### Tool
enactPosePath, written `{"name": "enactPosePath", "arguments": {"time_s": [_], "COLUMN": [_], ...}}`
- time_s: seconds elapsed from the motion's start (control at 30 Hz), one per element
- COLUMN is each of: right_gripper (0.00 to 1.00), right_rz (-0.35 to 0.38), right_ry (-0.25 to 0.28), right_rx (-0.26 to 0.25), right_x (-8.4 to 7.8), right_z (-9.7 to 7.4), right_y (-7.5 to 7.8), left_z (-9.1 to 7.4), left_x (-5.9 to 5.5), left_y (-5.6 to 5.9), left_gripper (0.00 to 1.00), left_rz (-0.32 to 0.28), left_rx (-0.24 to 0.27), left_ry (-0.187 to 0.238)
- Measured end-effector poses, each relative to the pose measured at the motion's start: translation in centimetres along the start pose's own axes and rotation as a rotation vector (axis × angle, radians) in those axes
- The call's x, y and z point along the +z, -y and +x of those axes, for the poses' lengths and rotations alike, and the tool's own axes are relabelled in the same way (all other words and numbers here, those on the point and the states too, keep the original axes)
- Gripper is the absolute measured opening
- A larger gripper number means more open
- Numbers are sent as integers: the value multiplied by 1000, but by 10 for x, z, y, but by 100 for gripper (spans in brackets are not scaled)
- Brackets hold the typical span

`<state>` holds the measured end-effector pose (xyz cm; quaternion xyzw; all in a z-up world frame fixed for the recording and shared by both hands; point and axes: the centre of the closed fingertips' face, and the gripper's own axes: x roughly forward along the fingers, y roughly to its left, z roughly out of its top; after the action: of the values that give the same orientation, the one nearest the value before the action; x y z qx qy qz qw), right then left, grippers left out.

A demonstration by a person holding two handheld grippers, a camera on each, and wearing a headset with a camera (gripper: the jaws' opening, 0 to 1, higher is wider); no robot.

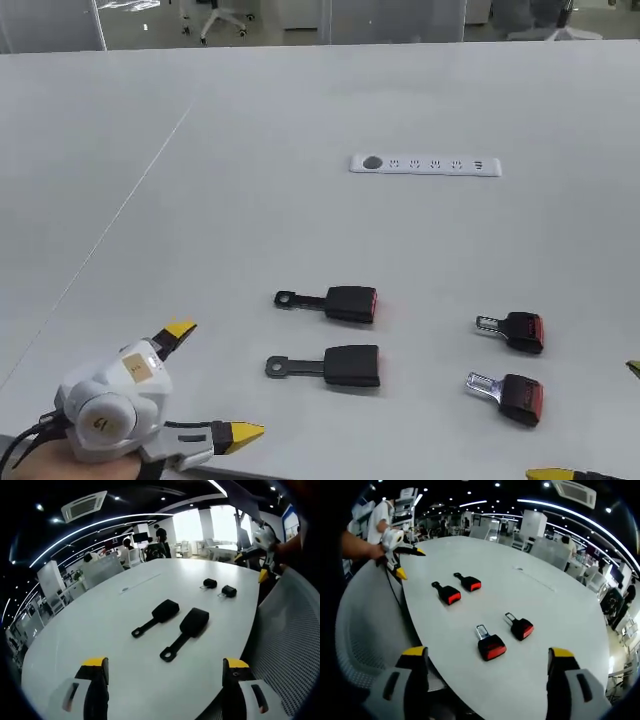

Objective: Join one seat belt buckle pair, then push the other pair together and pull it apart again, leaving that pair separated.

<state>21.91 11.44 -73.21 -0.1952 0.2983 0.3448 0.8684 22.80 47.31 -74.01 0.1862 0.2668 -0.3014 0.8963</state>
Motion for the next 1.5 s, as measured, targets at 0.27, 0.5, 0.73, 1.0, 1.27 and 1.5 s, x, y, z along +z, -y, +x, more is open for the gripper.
{"name": "enactPosePath", "arguments": {"time_s": [0.27,0.5,0.73,1.0,1.27,1.5], "right_gripper": [100,100,99,99,100,97], "right_rz": [-14,-11,-38,-49,-61,-43], "right_ry": [-11,11,32,58,68,49], "right_rx": [-17,-30,-35,-41,-41,-35], "right_x": [-3,-1,9,19,23,20], "right_z": [-4,-7,-9,-11,-8,-8], "right_y": [1,1,0,2,-1,-1], "left_z": [0,-1,-4,-6,-8,-8], "left_x": [0,0,1,6,9,7], "left_y": [0,0,-7,-2,0,4], "left_gripper": [96,97,99,99,98,97], "left_rz": [0,6,-24,-15,-23,-4], "left_rx": [-1,2,35,34,35,19], "left_ry": [4,3,16,20,23,5]}}
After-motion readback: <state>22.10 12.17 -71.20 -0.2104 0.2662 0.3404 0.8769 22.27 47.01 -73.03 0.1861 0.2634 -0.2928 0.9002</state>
